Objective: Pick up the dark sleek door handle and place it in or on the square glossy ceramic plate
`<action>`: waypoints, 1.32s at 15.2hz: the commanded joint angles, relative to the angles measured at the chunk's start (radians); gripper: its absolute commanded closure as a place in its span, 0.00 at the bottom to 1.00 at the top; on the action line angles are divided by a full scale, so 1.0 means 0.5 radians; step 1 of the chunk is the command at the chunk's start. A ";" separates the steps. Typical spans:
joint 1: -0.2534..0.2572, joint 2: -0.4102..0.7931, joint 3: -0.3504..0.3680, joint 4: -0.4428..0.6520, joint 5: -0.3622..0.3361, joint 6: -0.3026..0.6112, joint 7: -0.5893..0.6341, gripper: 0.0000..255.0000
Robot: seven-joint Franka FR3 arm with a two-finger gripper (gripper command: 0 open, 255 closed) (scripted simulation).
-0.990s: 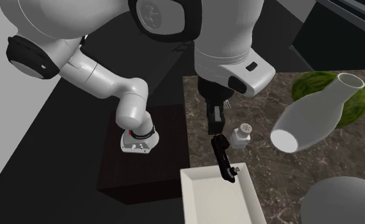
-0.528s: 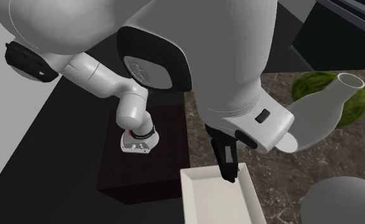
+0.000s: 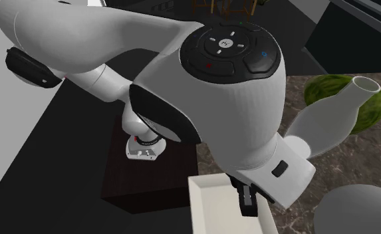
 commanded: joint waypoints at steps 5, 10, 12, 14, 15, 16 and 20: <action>0.005 0.014 -0.025 -0.089 -0.004 0.106 -0.001 0.00; 0.005 0.014 -0.025 -0.089 -0.004 0.106 -0.001 0.00; 0.005 0.014 -0.025 -0.089 -0.004 0.106 -0.001 1.00; 0.005 0.014 -0.025 -0.089 -0.004 0.106 -0.001 1.00; 0.005 0.014 -0.025 -0.089 -0.004 0.106 -0.001 1.00; 0.005 0.014 -0.025 -0.089 -0.004 0.106 -0.001 1.00; 0.005 0.014 -0.025 -0.089 -0.004 0.106 -0.001 1.00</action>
